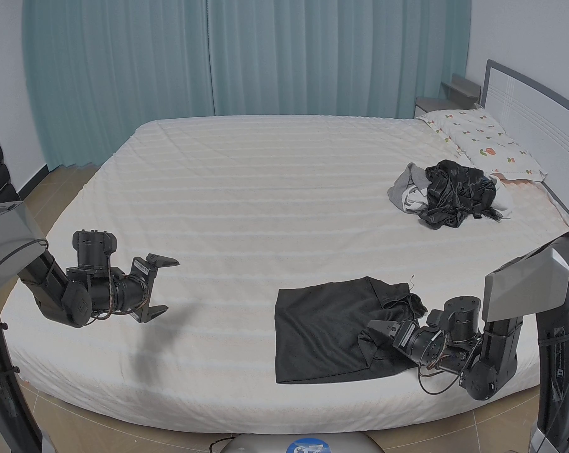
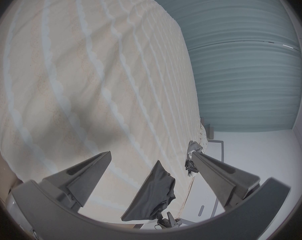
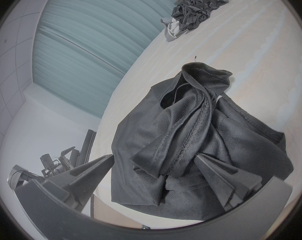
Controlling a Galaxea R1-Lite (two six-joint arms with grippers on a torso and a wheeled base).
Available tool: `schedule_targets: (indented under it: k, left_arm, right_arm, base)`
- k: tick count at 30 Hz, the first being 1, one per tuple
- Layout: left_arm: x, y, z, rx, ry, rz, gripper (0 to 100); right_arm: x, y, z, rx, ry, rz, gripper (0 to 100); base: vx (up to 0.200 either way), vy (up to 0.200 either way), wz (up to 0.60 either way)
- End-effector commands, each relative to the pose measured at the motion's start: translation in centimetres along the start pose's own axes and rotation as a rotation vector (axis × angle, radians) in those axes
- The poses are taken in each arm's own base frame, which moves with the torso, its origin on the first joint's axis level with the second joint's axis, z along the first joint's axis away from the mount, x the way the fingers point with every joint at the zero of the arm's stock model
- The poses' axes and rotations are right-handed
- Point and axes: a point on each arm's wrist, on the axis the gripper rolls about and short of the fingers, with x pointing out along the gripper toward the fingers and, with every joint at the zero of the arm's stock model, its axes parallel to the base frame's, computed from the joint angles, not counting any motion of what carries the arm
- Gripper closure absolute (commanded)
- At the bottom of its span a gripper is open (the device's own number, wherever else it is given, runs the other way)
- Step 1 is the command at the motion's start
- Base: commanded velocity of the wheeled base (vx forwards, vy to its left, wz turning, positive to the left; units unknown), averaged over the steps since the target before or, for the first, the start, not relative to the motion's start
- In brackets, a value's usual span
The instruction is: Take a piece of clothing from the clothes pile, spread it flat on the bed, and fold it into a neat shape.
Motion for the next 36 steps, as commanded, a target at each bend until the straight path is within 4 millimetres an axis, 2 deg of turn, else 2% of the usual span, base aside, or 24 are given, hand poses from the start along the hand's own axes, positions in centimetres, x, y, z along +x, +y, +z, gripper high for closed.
schedule_targets:
  k: [1, 7, 11, 16, 21, 30, 36]
  left_arm:
    - [0.0, 0.0, 0.0, 0.000, 0.000, 0.002, 0]
    - [0.0, 0.1, 0.0, -0.003, -0.001, 0.003, 0]
    - [0.0, 0.2, 0.0, -0.003, 0.000, 0.006, 0]
    - [0.0, 0.2, 0.0, -0.004, 0.001, 0.008, 0]
    - [0.0, 0.2, 0.0, -0.006, 0.001, 0.008, 0]
    - [0.1, 0.2, 0.0, -0.003, 0.003, 0.008, 0]
    - [0.2, 0.4, -0.1, -0.004, 0.006, 0.013, 0]
  right_arm:
    - [0.3, -0.3, -0.2, -0.002, 0.002, -0.004, 100]
    - [-0.8, -0.7, 0.6, 0.013, -0.018, -0.025, 100]
    - [-2.6, -0.7, 1.4, 0.023, -0.038, -0.041, 100]
    - [-4.2, -1.6, 2.7, 0.007, -0.071, -0.078, 100]
    - [-5.8, -2.9, 2.7, -0.086, -0.025, -0.112, 100]
    - [-6.4, -4.8, 2.8, -0.165, 0.003, -0.169, 100]
    - [-6.0, -6.3, 2.6, -0.192, 0.020, -0.204, 100]
  base:
    - [0.000, 0.000, 0.00]
    - [0.000, 0.000, 0.00]
    - [0.000, 0.000, 0.00]
    - [0.000, 0.000, 0.00]
    - [0.000, 0.000, 0.00]
    - [0.000, 0.000, 0.00]
    - [0.000, 0.000, 0.00]
